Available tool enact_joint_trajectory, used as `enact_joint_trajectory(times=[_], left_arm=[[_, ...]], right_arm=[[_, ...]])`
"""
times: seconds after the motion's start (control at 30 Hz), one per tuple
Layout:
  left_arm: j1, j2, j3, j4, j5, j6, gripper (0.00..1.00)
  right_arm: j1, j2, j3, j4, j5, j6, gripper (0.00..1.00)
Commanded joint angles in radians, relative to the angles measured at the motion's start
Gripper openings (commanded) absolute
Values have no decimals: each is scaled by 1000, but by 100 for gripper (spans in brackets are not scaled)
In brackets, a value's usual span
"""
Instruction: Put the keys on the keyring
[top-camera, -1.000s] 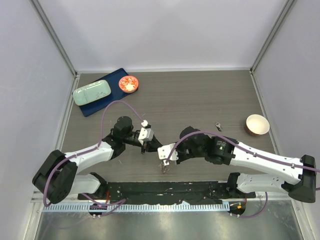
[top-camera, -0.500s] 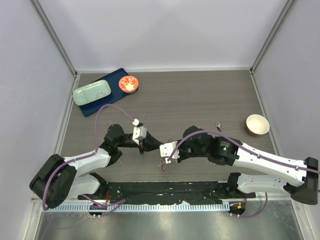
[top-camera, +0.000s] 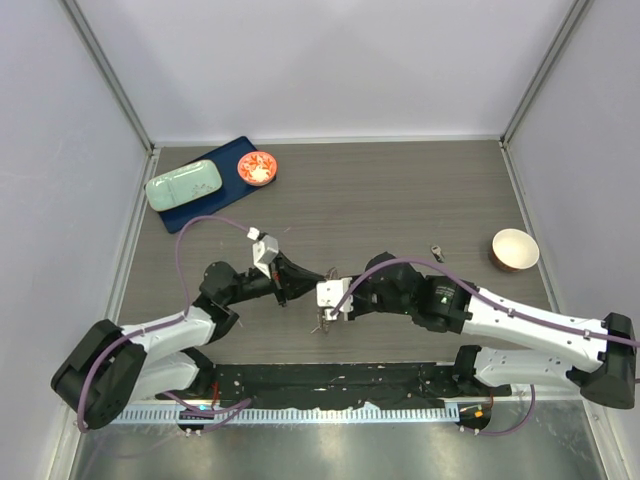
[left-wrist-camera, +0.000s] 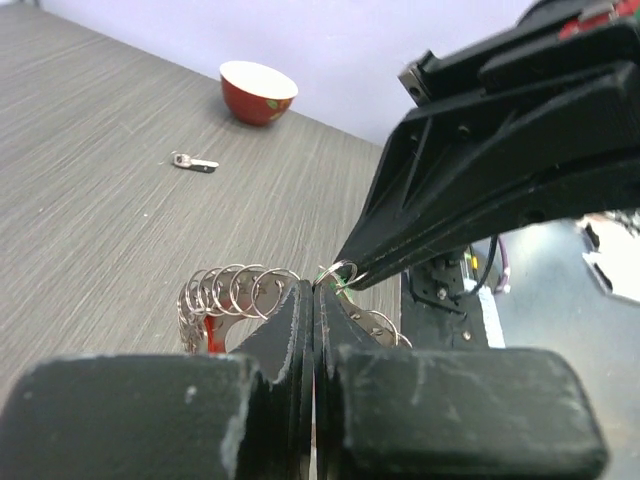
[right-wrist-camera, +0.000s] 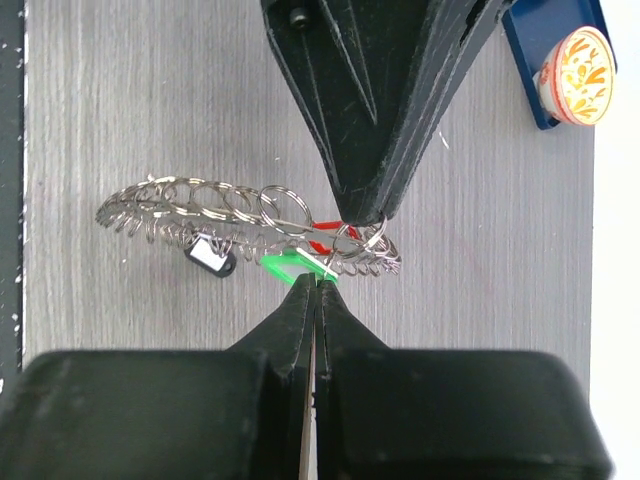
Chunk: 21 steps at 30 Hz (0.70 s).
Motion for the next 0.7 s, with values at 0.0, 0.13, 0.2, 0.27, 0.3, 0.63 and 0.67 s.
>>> enact_joint_trajectory(times=[0.0,0.13,0.2,0.27,0.3,0.63,0.67], left_arm=[[3,-65,-11,137,-265,-110,0],[3,-97,-14,111,-444,-113,0],[3,-103,4,63,-529,-101,0],[5,-114,12,40,-576,-72,10],[5,-120,13,26,-617,-60,18],[9,-440,119,-592,-996,-20,75],[8,-466,125,-628,-1019,-21,77]], right_arm=[[9,43,-14,94,25,39,1],[9,106,-5,167,132,62,1],[3,134,19,208,181,74,1],[-8,182,39,228,191,88,1],[-23,198,61,245,194,91,1],[-266,396,295,322,79,168,1],[-285,447,324,323,73,174,1]])
